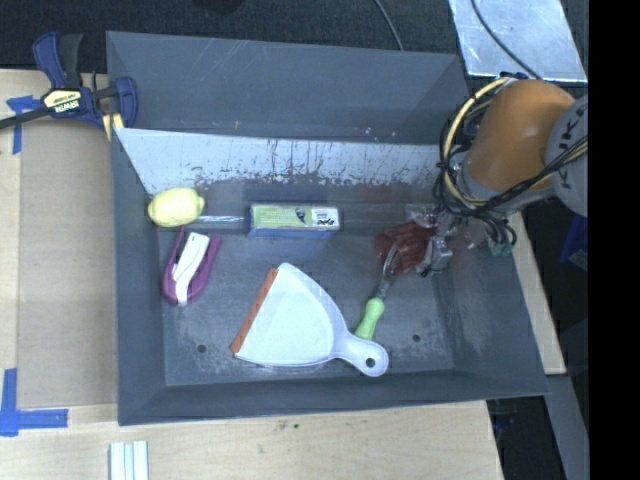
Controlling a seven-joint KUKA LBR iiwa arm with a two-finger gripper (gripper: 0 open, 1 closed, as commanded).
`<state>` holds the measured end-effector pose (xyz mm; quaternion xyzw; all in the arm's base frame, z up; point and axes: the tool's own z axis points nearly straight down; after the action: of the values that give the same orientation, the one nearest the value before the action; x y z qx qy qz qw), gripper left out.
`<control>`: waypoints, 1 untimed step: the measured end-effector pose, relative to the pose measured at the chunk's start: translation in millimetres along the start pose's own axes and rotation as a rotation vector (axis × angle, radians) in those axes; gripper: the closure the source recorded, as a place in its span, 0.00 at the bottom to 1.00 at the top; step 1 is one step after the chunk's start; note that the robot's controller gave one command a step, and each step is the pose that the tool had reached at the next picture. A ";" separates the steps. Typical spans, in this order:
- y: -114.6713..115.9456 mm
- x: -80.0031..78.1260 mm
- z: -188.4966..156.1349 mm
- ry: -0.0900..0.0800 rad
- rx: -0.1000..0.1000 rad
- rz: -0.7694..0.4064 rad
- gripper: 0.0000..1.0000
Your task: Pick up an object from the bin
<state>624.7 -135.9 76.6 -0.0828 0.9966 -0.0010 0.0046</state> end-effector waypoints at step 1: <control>0.1 0.1 -7.9 -0.001 0.000 0.000 1.00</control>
Offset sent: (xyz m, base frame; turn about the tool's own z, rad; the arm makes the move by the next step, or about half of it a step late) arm -0.0003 0.0001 0.0308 -0.0002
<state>624.5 -135.8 84.5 -0.0829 0.9965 -0.0010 0.0052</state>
